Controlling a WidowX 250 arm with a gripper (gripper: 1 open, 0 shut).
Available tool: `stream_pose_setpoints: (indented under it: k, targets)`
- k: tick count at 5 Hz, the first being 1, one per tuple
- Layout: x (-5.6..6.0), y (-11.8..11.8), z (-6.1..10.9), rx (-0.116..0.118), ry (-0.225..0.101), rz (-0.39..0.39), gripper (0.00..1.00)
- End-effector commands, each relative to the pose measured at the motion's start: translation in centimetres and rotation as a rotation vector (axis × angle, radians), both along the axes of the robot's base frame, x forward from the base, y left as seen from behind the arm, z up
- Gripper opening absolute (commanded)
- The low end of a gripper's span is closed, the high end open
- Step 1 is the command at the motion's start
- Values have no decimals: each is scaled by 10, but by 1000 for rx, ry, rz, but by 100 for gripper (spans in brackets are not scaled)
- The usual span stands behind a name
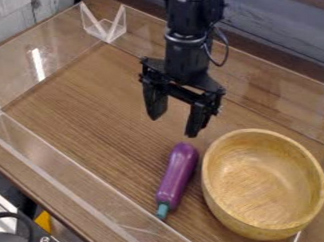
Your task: Put the purple eggplant in the brown bowl
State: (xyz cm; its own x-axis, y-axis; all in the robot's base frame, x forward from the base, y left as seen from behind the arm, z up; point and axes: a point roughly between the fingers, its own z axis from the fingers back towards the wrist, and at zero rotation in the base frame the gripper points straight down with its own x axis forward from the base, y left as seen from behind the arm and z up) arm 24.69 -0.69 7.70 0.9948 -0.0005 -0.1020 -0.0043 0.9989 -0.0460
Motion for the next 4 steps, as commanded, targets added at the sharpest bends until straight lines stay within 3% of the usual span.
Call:
stream_pose_setpoints:
  k: [1,4]
  targets:
    - [1,4,9,-1,-73,17,100]
    - [-4,4,-6,-6,-111,31,100]
